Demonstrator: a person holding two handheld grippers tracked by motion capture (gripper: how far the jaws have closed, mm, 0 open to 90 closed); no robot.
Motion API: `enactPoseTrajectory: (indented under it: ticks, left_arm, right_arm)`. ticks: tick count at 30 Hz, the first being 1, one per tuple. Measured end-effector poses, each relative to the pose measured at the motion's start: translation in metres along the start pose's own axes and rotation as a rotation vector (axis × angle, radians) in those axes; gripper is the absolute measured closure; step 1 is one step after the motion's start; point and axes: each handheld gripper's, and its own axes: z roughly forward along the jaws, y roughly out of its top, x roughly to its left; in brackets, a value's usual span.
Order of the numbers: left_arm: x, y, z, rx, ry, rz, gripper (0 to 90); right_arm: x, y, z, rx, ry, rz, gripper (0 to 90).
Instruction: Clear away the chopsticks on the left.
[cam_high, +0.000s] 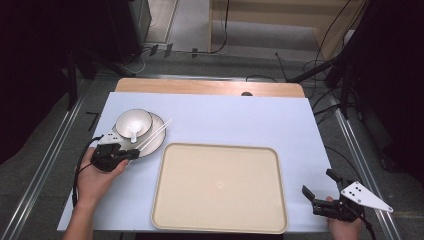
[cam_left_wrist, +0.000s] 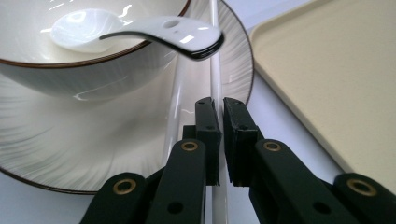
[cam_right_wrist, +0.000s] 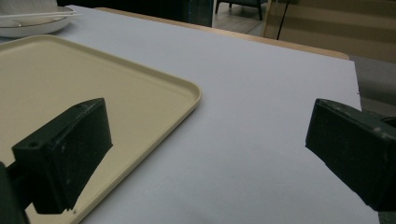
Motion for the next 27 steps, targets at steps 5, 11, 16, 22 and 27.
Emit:
enactPoseTrajectory:
  ticks: [5, 11, 16, 22, 27]
  left_arm:
    - [-0.005, 0.002, -0.004, -0.008, -0.014, -0.003, 85.8]
    - [-0.014, 0.0, -0.008, -0.007, -0.042, -0.005, 85.8]
    - [-0.02, -0.002, -0.012, -0.011, -0.044, -0.014, 85.8]
    - [-0.028, -0.013, -0.02, -0.02, -0.052, -0.048, 85.8]
    - [-0.031, -0.017, -0.027, -0.046, -0.061, -0.064, 85.8]
  right_arm:
    - [0.0, 0.0, 0.0, -0.002, 0.0, -0.003, 0.2]
    - [0.0, 0.001, 0.0, -0.008, -0.002, 0.005, 0.2]
    - [0.0, 0.001, -0.001, -0.017, 0.005, 0.004, 0.2]
    - [0.0, 0.002, 0.0, -0.025, 0.008, 0.004, 0.2]
    - [0.001, 0.004, 0.001, -0.029, 0.012, 0.001, 0.2]
